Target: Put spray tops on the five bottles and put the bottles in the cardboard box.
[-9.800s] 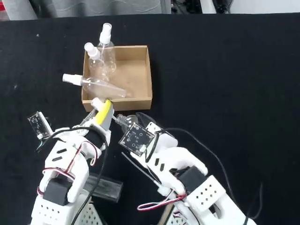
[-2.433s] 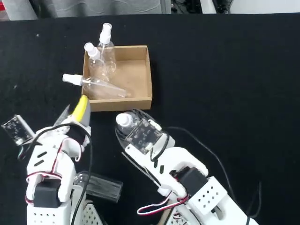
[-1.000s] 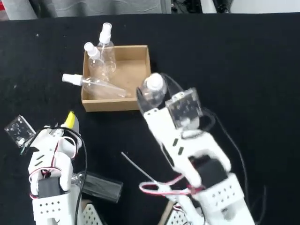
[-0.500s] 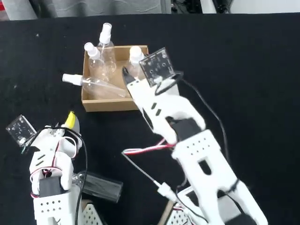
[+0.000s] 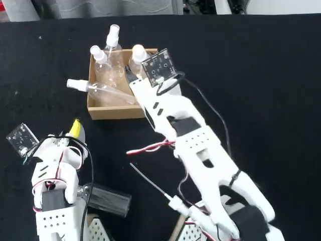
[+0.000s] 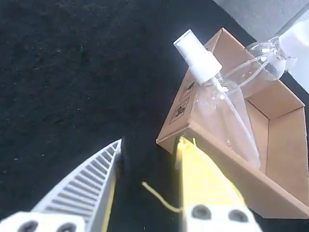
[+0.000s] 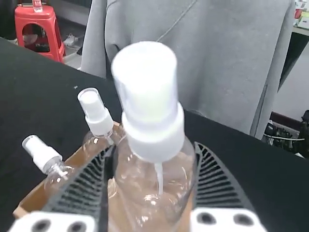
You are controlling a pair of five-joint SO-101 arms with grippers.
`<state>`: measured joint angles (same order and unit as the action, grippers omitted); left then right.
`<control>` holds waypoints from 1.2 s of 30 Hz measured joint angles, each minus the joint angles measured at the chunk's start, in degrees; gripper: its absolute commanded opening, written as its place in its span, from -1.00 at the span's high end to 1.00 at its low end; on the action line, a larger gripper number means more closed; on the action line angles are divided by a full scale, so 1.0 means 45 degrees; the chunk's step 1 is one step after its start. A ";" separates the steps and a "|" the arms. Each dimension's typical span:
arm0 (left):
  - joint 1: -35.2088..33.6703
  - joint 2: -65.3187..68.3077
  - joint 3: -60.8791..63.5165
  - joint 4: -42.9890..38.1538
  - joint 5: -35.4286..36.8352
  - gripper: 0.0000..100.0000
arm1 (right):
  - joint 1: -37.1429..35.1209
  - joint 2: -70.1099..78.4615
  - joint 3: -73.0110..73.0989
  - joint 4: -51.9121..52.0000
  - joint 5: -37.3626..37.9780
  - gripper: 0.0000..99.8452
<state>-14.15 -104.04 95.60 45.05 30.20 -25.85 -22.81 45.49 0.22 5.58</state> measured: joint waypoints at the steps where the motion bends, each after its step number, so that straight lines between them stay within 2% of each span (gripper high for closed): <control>1: 0.0000 0.0000 0.0000 0.0000 0.0000 0.68 | 0.0000 0.0215 -0.0215 -0.0020 -0.0020 0.77; 14: 0.0000 0.0000 0.0000 0.0000 0.0000 0.67 | 0.0000 0.3556 -0.2911 -0.0078 -0.0020 0.77; 22: 0.0000 0.0000 0.0000 0.0000 0.0000 0.67 | 0.0645 0.5958 -0.4611 -0.0078 -0.0020 0.77; 36: 0.0000 0.0000 0.0000 0.0000 0.0000 0.67 | 0.0684 0.8361 -0.6095 -0.0156 -0.0020 0.77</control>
<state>-14.15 -104.04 95.60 45.05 30.20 -22.77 14.81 18.07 -0.48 5.49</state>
